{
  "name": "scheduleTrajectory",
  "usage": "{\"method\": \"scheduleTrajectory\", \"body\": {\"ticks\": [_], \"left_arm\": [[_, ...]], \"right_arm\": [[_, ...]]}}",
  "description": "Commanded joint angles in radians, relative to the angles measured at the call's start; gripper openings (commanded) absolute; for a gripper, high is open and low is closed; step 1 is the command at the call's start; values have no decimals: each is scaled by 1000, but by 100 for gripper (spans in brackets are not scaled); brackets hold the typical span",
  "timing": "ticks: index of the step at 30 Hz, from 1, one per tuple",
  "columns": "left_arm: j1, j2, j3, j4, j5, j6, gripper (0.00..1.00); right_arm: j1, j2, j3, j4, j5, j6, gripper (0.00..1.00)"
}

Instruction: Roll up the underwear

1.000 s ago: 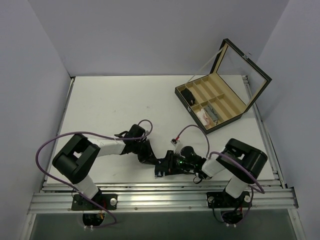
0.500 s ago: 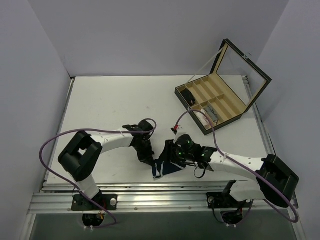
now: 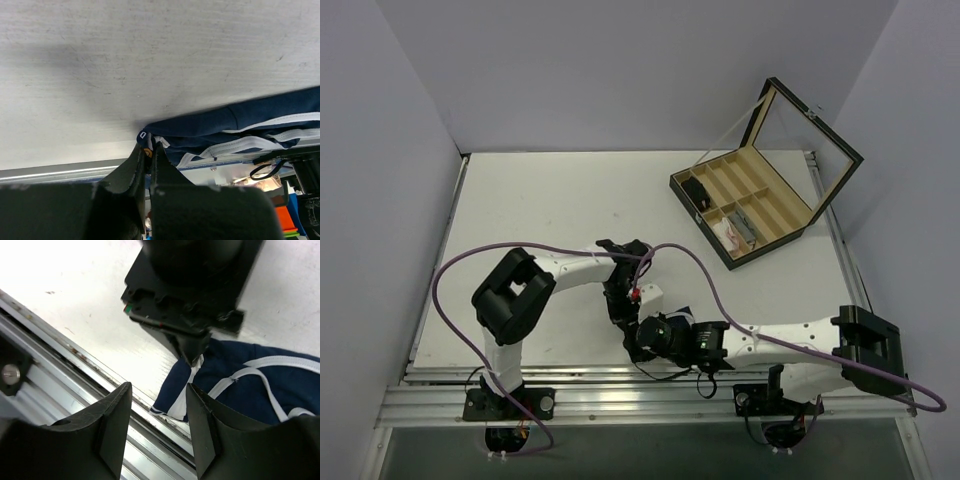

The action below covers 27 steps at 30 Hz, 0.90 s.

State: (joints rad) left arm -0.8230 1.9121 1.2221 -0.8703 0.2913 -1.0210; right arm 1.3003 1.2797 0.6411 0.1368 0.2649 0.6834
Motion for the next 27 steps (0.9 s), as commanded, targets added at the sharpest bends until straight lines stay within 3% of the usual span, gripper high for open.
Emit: {"method": "scheduleTrajectory", "body": {"ticks": [1, 19, 23, 24, 27], "left_arm": [[-8, 30, 31, -82, -52, -11, 2], [-11, 34, 37, -108, -78, -27, 2], [-5, 33, 28, -111, -87, -39, 2], [-1, 30, 19, -113, -92, -45, 2], [33, 2, -19, -104, -101, -66, 2]], "right_arm": [[65, 70, 74, -95, 212, 57, 43], [128, 322, 184, -169, 209, 117, 36], [125, 346, 174, -154, 197, 120, 24], [120, 351, 163, -151, 197, 116, 16], [68, 346, 125, -106, 160, 82, 4]]}}
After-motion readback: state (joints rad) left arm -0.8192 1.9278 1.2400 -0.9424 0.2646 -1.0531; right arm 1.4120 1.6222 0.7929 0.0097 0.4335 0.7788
